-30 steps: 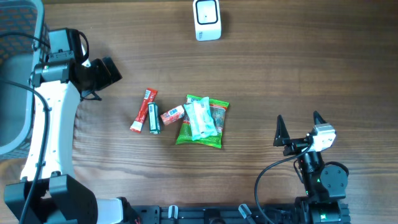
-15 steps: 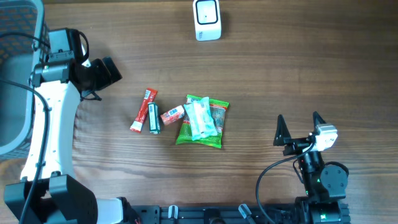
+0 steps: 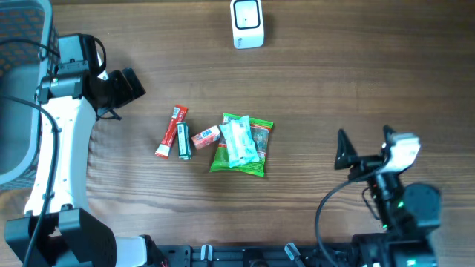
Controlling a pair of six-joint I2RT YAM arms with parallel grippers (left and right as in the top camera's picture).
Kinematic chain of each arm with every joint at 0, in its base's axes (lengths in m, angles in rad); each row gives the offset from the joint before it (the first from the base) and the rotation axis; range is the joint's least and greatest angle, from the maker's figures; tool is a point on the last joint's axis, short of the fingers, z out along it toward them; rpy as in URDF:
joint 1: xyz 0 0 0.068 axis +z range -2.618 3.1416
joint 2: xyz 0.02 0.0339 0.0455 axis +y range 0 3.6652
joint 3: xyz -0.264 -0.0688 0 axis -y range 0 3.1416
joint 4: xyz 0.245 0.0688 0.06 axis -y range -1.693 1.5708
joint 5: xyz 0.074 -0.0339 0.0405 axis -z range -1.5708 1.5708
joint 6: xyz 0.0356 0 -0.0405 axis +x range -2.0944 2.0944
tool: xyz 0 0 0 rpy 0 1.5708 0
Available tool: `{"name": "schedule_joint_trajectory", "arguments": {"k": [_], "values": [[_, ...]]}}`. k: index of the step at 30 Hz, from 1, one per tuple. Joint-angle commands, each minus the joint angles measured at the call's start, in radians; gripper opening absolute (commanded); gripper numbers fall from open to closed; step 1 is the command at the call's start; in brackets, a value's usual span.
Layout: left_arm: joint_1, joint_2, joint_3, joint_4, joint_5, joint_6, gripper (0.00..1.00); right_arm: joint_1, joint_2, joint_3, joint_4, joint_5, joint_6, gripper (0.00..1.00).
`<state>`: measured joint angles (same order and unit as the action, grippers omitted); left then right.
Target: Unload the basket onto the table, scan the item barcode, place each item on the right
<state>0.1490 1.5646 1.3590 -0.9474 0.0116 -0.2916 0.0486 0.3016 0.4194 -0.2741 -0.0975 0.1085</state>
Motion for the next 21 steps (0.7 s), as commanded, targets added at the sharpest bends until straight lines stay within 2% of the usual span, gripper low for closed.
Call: {"name": "schedule_joint_trajectory", "arguments": {"k": [1,7,9,12,16,17,18,19,21], "values": [[0.001,0.006,-0.004,-0.001,-0.010,-0.012,1.00,-0.003,0.238,0.274,-0.137,-0.041,-0.029,1.00],[0.001,0.006,-0.004,-0.001,-0.010,-0.012,1.00,-0.003,0.698,0.764,-0.528,-0.187,-0.030,1.00],[0.001,0.006,-0.004,-0.001,-0.010,-0.012,1.00,-0.003,0.832,0.869,-0.583,-0.232,-0.023,1.00],[0.001,0.006,-0.004,-0.001,-0.010,-0.012,1.00,-0.003,0.934,0.895,-0.565,-0.314,0.008,1.00],[0.001,0.006,-0.004,-0.001,-0.010,-0.012,1.00,-0.003,1.048,0.895,-0.585,-0.534,0.023,0.99],[0.001,0.006,-0.004,-0.001,-0.010,-0.012,1.00,-0.003,1.071,0.895,-0.592,-0.550,0.025,0.97],[0.001,0.006,-0.004,-0.001,-0.010,-0.012,1.00,-0.003,1.093,0.895,-0.604,-0.555,0.026,0.88],[0.001,0.006,-0.004,-0.001,-0.010,-0.012,1.00,0.005,1.126,0.894,-0.627,-0.554,0.025,0.74],[0.001,0.006,-0.004,-0.001,-0.010,-0.012,1.00,0.022,1.158,0.894,-0.636,-0.551,0.024,0.64]]}}
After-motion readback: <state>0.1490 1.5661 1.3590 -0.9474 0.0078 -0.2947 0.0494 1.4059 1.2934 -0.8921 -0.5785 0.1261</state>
